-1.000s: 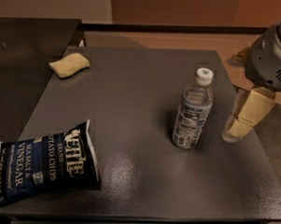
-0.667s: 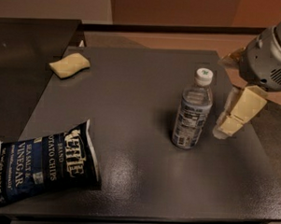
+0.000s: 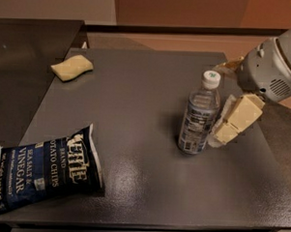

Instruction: Move blue plastic bottle near blue chip bag

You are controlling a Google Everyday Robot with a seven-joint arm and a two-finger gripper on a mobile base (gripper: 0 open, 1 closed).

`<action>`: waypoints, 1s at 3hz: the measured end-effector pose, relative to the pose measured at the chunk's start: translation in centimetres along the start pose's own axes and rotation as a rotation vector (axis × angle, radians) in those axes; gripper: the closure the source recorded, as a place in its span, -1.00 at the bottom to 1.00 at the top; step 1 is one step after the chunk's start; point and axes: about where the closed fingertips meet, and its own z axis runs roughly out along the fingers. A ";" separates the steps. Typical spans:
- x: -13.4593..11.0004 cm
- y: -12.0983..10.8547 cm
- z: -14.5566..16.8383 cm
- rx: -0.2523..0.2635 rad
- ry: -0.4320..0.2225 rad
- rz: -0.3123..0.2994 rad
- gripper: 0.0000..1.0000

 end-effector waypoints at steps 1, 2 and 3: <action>-0.5 0.8 0.8 -0.029 -0.039 -0.002 -0.65; -1.2 1.4 1.1 -0.053 -0.074 -0.007 -0.19; -2.5 2.1 1.6 -0.082 -0.110 -0.022 0.30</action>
Offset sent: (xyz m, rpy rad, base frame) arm -0.0140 0.0270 -0.0023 0.1240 0.0314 0.0637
